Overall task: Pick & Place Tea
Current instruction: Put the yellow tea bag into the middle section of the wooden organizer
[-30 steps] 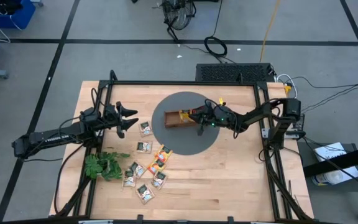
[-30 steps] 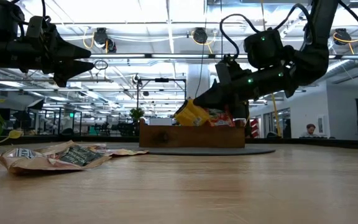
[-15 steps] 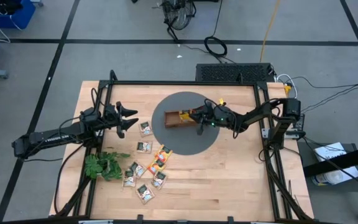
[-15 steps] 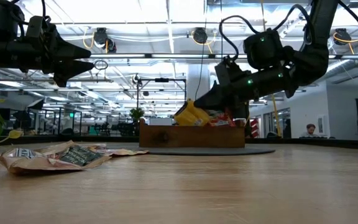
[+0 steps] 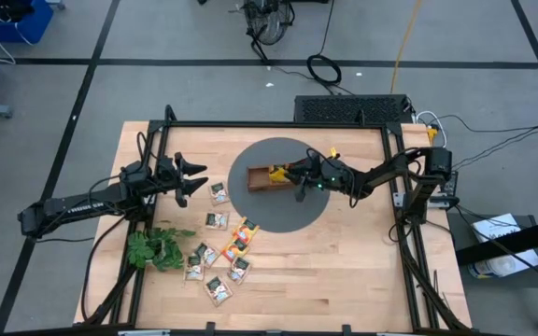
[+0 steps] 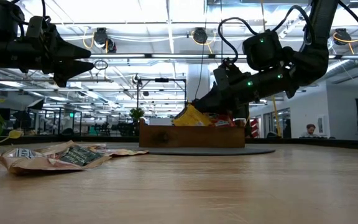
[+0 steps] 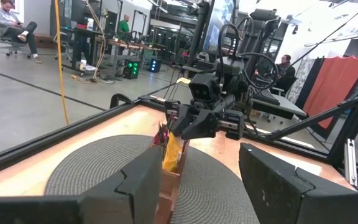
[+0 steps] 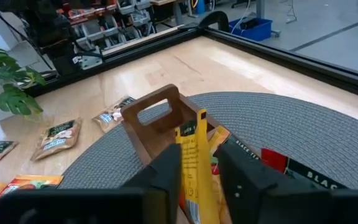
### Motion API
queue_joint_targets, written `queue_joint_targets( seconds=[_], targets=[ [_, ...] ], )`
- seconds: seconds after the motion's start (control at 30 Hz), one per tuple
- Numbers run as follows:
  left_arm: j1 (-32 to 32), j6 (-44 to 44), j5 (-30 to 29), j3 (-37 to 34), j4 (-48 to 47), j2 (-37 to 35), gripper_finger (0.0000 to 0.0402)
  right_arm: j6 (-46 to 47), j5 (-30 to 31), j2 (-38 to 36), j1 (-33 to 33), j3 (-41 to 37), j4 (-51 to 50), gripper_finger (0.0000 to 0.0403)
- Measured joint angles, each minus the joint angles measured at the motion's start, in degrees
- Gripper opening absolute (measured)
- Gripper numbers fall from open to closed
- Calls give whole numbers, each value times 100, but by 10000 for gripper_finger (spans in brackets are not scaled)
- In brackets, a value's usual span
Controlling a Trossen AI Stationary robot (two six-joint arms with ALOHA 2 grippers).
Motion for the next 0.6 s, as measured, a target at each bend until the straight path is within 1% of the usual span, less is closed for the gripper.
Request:
queue_joint_targets(
  seconds=[0.1,0.2,0.27,0.3,0.37,0.47,0.53,0.6],
  targets=[
    [1,0,0,-2,-1,-1,214,-26,0,0,0,0,84,127],
    [-1,0,0,0,0,1,214,-145,1,-94,27,4,231,151],
    [-1,0,0,-2,2,0,214,-301,-2,-278,70,138,-37,159],
    [-2,0,0,-1,-1,1,214,-402,-2,-402,98,258,-389,162],
    [1,0,-2,-1,2,0,214,-609,-2,-661,147,635,-1536,165],
    [0,0,-1,-2,2,0,214,-1057,16,-819,185,1572,-3905,172],
    [0,0,0,0,2,-1,214,-1355,133,-810,178,2260,-5409,178],
    [0,0,0,-2,2,0,214,-1586,128,-767,118,2890,-6424,183]
  ],
)
